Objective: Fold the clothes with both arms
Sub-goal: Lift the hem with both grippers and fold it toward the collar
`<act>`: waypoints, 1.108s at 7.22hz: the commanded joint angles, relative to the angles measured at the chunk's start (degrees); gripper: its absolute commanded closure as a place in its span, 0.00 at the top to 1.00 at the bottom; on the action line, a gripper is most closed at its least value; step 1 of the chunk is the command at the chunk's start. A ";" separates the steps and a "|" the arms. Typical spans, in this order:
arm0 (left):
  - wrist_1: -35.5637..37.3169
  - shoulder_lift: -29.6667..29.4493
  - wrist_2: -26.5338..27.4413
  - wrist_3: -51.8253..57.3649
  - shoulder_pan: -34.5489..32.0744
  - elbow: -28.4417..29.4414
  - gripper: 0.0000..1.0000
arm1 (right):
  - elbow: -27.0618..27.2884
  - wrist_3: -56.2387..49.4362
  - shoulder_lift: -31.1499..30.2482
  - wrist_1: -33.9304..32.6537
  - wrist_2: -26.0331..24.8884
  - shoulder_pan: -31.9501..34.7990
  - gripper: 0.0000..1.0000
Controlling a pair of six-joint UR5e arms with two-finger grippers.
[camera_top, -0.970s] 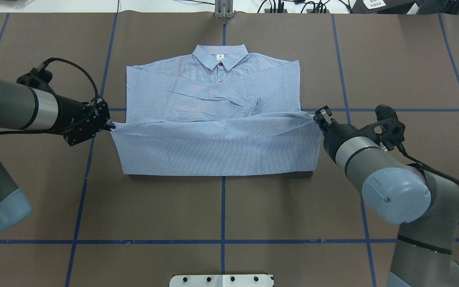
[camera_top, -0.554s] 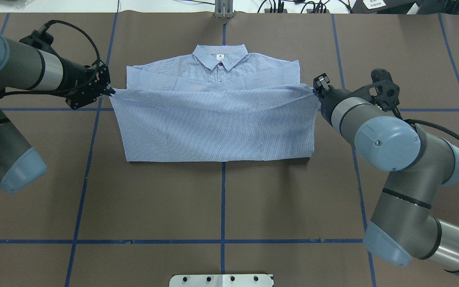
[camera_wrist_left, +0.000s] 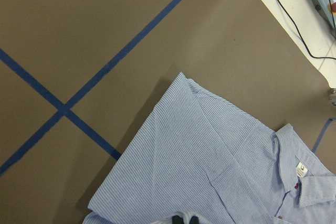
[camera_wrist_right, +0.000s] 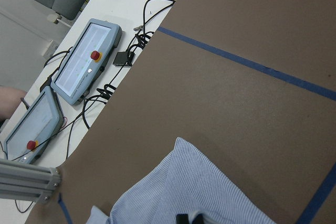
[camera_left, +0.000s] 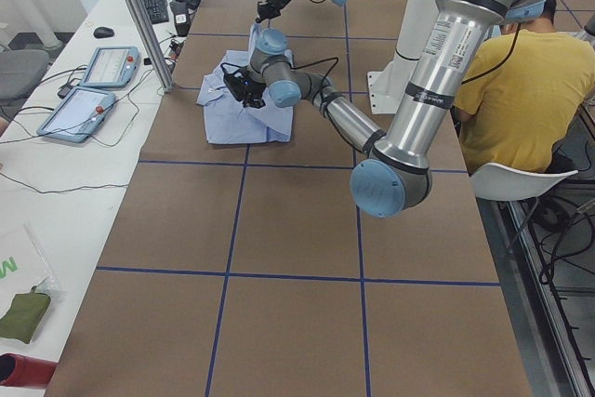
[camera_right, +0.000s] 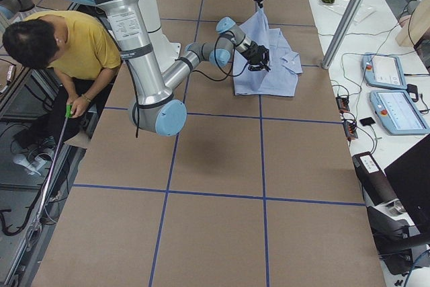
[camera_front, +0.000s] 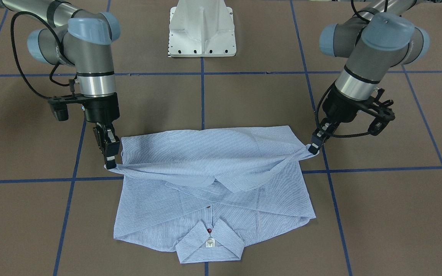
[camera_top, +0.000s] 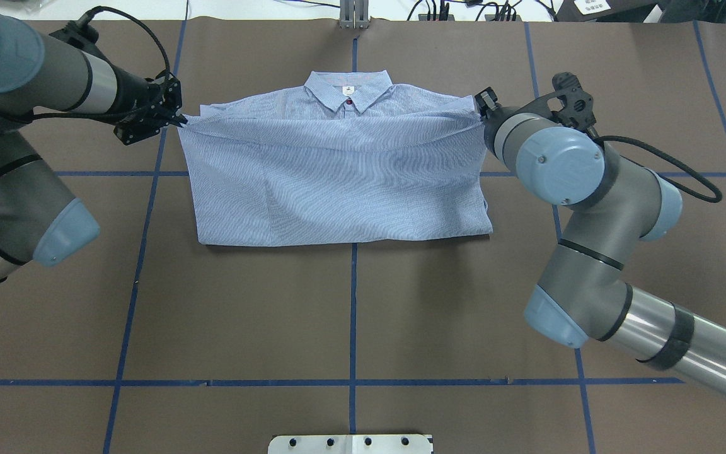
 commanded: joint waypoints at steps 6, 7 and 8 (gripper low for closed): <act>-15.77 -13.39 5.52 3.18 -1.23 29.82 0.00 | -20.92 -0.27 9.30 5.87 0.09 1.46 0.00; -16.14 -13.92 7.19 3.52 -1.06 31.58 0.00 | -25.47 -0.27 12.09 6.83 0.01 1.46 0.00; -17.10 -13.92 7.30 3.53 -1.06 32.82 0.00 | -27.52 -0.27 12.55 8.76 0.00 1.55 0.00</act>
